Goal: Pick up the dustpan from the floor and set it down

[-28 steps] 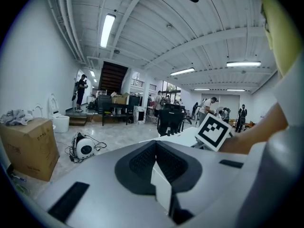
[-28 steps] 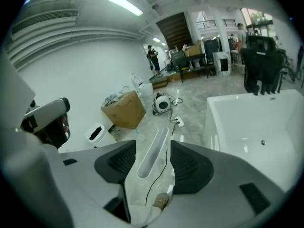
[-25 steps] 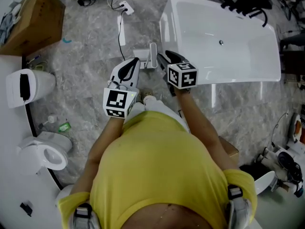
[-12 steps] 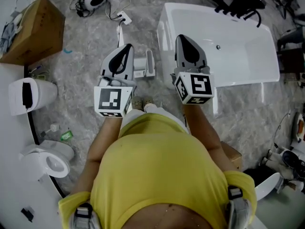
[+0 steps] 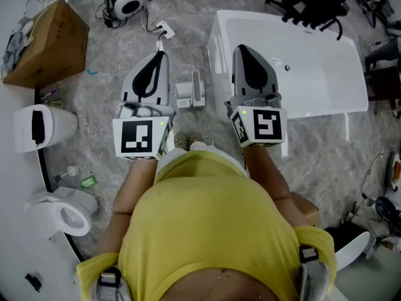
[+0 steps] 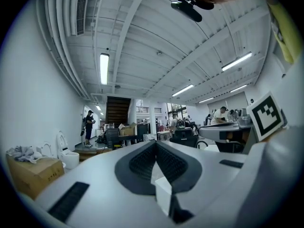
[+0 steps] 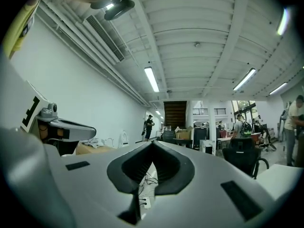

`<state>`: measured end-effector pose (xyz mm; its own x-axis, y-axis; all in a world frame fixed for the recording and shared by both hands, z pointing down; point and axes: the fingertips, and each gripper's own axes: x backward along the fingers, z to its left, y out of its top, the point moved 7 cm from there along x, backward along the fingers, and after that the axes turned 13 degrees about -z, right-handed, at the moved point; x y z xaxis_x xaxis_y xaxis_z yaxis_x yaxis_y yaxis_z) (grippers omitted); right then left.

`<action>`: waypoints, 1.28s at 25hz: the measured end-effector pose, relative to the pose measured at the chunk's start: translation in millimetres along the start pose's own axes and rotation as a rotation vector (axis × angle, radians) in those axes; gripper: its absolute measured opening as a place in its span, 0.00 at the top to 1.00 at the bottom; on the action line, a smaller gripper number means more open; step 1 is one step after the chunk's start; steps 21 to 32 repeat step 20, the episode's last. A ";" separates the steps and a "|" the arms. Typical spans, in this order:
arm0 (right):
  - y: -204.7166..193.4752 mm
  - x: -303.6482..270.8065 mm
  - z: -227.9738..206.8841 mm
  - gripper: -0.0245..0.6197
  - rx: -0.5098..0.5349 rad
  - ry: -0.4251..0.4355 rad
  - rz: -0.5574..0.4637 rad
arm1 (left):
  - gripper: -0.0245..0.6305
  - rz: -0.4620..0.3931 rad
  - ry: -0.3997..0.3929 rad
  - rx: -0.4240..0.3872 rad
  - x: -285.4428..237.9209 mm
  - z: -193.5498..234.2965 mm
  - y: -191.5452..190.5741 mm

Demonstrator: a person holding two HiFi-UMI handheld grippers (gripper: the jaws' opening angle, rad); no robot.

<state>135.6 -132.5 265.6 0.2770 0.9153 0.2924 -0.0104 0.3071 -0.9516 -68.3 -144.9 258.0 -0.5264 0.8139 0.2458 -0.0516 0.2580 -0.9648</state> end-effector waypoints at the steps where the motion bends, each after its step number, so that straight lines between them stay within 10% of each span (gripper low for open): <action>1: -0.7 1.1 -1.3 0.95 -0.001 -0.001 0.001 | 0.96 0.004 0.004 0.002 -0.2 -1.1 -0.3; 32: -16.5 32.4 -23.9 0.95 -0.036 0.041 0.016 | 0.96 0.008 0.047 0.001 9.0 -42.0 -1.7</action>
